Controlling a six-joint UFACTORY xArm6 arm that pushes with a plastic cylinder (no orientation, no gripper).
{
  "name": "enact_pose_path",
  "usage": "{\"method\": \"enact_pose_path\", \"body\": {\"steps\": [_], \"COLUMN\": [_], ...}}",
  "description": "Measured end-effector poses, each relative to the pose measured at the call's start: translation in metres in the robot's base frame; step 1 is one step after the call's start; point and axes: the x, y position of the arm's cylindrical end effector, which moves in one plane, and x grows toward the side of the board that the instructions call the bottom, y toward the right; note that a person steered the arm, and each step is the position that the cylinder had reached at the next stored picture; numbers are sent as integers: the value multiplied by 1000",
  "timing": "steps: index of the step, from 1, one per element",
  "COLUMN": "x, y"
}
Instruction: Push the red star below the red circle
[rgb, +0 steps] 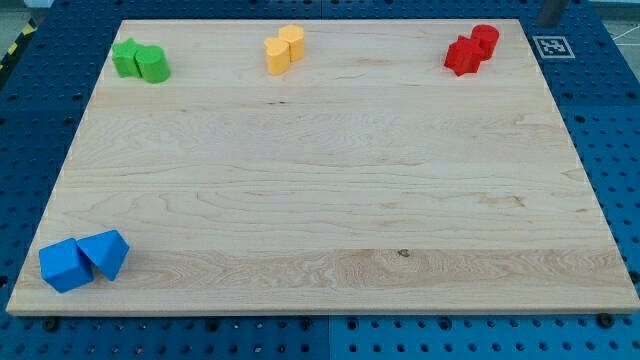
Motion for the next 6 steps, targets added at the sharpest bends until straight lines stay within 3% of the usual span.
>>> {"method": "enact_pose_path", "body": {"steps": [3, 6], "x": [-8, -8], "y": [-33, -110]}}
